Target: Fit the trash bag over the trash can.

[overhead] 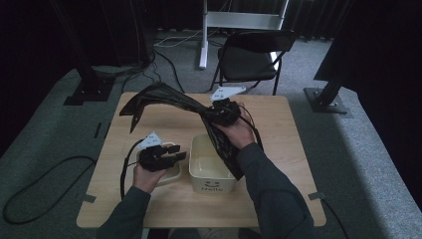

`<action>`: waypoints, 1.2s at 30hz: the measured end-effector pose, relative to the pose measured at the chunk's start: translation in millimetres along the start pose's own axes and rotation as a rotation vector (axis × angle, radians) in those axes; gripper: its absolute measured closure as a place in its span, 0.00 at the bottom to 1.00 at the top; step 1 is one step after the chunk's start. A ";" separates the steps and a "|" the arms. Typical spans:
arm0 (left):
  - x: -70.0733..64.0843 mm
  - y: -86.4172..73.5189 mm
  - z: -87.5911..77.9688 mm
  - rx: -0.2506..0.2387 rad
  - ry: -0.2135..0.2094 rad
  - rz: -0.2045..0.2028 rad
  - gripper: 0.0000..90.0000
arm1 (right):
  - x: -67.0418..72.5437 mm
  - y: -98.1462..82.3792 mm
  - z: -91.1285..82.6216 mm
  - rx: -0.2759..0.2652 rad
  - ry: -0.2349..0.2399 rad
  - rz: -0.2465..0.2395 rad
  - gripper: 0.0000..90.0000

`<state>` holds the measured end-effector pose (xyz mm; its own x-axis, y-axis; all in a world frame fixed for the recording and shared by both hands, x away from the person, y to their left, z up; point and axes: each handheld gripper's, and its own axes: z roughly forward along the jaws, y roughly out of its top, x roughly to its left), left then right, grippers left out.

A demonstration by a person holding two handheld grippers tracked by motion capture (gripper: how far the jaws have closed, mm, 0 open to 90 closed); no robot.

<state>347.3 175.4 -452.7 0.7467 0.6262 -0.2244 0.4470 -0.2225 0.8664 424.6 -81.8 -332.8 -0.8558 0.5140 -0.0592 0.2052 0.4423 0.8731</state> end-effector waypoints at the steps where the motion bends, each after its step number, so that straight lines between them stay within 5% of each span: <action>1: 0.4 -0.2 -0.3 0.002 0.001 0.000 0.62 | 1.2 2.5 1.9 0.000 0.002 -0.006 1.00; 18: 6.7 -5.6 -5.8 0.004 0.016 -0.013 0.62 | 18.5 31.4 20.8 -0.060 0.057 -0.018 1.00; 36: 6.0 -6.2 -4.1 0.014 0.020 -0.007 0.62 | 6.9 -5.4 17.9 -0.061 0.064 0.030 1.00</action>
<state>347.0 183.6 -457.6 0.7337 0.6425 -0.2213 0.4589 -0.2284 0.8586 426.1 -67.5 -346.5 -0.8789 0.4770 -0.0034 0.2031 0.3807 0.9021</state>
